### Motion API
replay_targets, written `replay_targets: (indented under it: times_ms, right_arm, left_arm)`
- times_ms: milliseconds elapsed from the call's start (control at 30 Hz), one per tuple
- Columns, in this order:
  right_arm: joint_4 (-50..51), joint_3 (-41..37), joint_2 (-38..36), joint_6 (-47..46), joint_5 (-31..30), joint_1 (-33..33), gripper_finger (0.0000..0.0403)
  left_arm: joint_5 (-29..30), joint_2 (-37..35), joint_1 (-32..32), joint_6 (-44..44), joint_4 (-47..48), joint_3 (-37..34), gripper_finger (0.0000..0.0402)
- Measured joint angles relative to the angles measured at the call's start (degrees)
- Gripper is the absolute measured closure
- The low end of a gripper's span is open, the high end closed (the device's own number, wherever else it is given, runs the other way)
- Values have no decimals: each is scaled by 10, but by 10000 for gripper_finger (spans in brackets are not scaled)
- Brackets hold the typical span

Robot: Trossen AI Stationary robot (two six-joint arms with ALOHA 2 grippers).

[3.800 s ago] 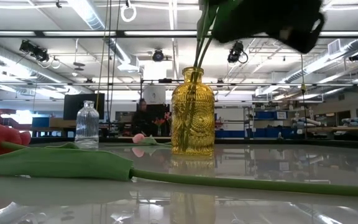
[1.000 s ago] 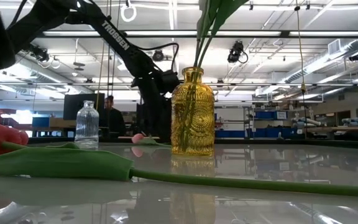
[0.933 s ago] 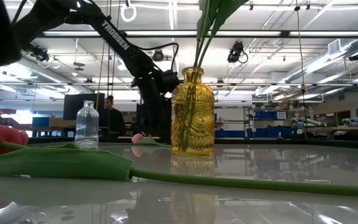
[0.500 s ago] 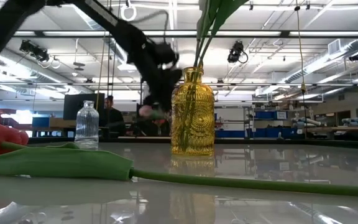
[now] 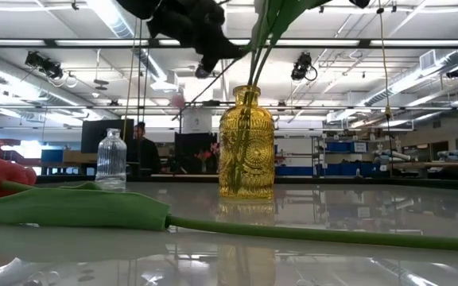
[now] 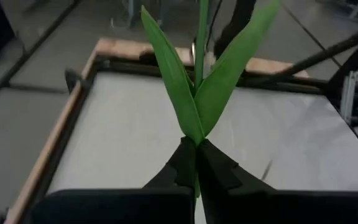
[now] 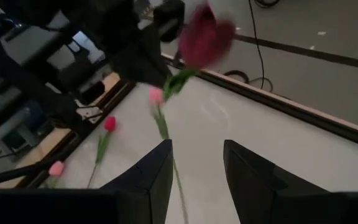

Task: Sort flowers into vase by color
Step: Put the dark red tulip into the yellow flower vase

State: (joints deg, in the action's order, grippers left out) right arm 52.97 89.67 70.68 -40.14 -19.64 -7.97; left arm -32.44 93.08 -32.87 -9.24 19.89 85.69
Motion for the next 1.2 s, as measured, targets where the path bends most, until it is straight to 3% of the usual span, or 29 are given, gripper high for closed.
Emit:
replay_targets:
  times_ms: [233,367,500,700,800,933,1200]
  right_arm:
    - [-31,0,15,38,-14,-6,251]
    - [-102,0,24,90,-23,-17,246]
    - [-202,0,33,150,-15,-30,228]
    - [-231,-1,50,183,20,-47,192]
    - [-265,-1,60,205,59,-50,181]
    - [-299,-1,72,208,61,-55,181]
    - [-327,-1,75,212,81,-61,229]
  left_arm:
    - [7,-1,-8,92,-150,2,393]
    - [-20,0,3,134,-211,2,393]
    - [-34,0,15,171,-264,2,393]
    - [-38,0,30,231,-346,2,393]
    - [-39,0,34,244,-364,2,393]
    - [-41,0,42,247,-360,2,393]
    - [-50,0,48,253,-356,2,393]
